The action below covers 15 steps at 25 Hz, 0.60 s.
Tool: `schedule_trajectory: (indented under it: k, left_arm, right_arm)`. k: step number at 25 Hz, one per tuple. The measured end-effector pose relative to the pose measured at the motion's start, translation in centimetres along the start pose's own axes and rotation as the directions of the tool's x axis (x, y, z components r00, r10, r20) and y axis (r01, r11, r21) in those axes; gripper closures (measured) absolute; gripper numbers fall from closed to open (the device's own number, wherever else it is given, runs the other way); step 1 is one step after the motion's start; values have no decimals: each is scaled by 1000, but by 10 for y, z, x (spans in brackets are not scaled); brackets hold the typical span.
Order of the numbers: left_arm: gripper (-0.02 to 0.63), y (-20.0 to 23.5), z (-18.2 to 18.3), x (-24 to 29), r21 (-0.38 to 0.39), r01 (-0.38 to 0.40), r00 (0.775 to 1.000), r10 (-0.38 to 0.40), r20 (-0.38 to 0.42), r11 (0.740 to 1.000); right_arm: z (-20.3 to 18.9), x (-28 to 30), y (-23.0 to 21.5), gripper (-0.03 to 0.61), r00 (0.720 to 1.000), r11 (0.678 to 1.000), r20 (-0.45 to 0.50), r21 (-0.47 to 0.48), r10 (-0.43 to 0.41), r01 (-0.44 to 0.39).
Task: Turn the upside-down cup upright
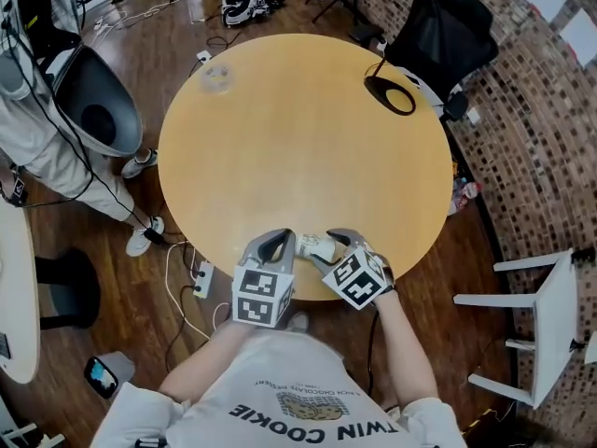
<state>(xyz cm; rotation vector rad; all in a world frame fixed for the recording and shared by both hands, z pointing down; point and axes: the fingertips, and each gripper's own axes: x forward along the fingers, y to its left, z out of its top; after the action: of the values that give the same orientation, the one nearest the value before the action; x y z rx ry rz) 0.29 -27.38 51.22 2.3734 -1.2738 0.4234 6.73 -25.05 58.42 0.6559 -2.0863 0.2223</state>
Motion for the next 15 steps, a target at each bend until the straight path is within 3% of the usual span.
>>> schedule_trajectory:
  k: [5,9,15]
  left_arm:
    - [607,12,0,-8,-16,-26,1000,26,16,1000]
    - [607,26,0,-14,-43,-63,998,64,27,997]
    - [607,43,0,-23,-72,-99,994,103,42,992]
  right_arm:
    - [8,28,21,327,982,968,-186,-236,43,-87]
    - [10,45,35,313,942,929,-320,-309,102,-205]
    - [1,66,39,304,870,879,-487,-381,73,-287]
